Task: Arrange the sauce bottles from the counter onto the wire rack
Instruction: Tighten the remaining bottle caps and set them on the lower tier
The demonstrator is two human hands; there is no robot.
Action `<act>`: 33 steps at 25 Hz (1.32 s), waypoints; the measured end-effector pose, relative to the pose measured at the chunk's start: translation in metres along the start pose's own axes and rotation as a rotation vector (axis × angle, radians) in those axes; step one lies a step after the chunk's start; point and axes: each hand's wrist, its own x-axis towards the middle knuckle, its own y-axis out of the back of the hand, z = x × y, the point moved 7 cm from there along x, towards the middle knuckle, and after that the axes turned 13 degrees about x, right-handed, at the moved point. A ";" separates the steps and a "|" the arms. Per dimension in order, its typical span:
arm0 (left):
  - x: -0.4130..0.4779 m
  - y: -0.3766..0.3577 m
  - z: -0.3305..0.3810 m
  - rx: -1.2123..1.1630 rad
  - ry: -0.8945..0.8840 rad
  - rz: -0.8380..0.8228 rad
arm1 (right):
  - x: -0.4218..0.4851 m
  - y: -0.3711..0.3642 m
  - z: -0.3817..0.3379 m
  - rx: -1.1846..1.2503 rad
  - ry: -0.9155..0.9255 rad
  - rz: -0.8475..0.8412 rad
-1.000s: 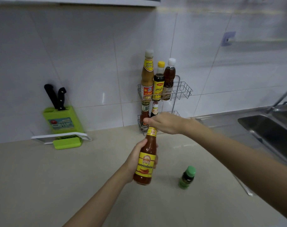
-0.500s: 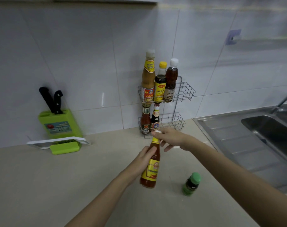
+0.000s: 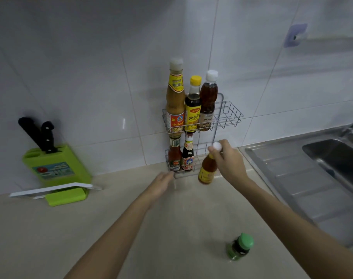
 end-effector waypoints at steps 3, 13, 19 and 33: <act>0.024 0.017 0.005 -0.078 0.038 0.055 | 0.013 0.011 0.015 0.236 -0.020 0.173; 0.070 -0.001 0.006 -0.212 0.055 0.022 | 0.038 -0.012 0.052 0.503 -0.019 0.275; 0.073 -0.004 0.001 -0.297 0.058 0.048 | 0.042 -0.038 0.067 0.475 -0.046 0.264; 0.068 -0.001 0.008 -0.177 -0.027 0.019 | 0.066 -0.084 0.087 0.299 0.024 -0.106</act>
